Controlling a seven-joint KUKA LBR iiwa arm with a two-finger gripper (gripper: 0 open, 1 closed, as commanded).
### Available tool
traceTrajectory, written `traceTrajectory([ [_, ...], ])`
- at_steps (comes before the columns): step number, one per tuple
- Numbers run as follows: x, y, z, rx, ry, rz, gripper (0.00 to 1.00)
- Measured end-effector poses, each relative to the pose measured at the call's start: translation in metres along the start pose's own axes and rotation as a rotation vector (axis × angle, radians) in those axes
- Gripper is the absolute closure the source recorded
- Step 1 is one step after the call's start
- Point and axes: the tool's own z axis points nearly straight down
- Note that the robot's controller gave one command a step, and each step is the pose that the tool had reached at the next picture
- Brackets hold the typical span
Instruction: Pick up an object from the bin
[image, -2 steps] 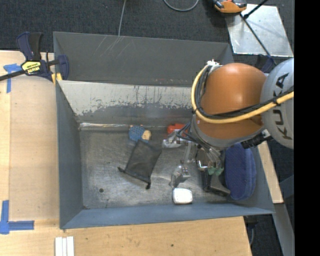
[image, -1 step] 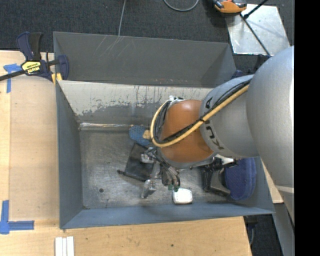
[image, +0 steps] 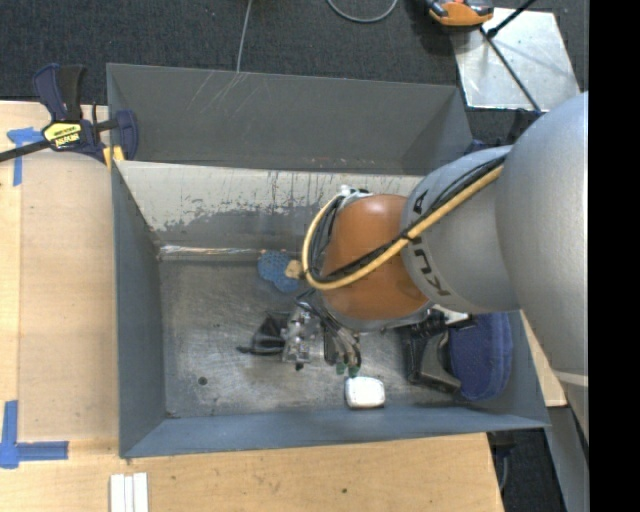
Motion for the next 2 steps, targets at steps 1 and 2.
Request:
traceTrajectory([
  [1, -0.006, -0.016, -0.102, 0.003, 0.009, 0.011, 1.0],
  [2, -0.048, -0.028, -0.169, 0.003, 0.011, -0.15, 1.0],
])
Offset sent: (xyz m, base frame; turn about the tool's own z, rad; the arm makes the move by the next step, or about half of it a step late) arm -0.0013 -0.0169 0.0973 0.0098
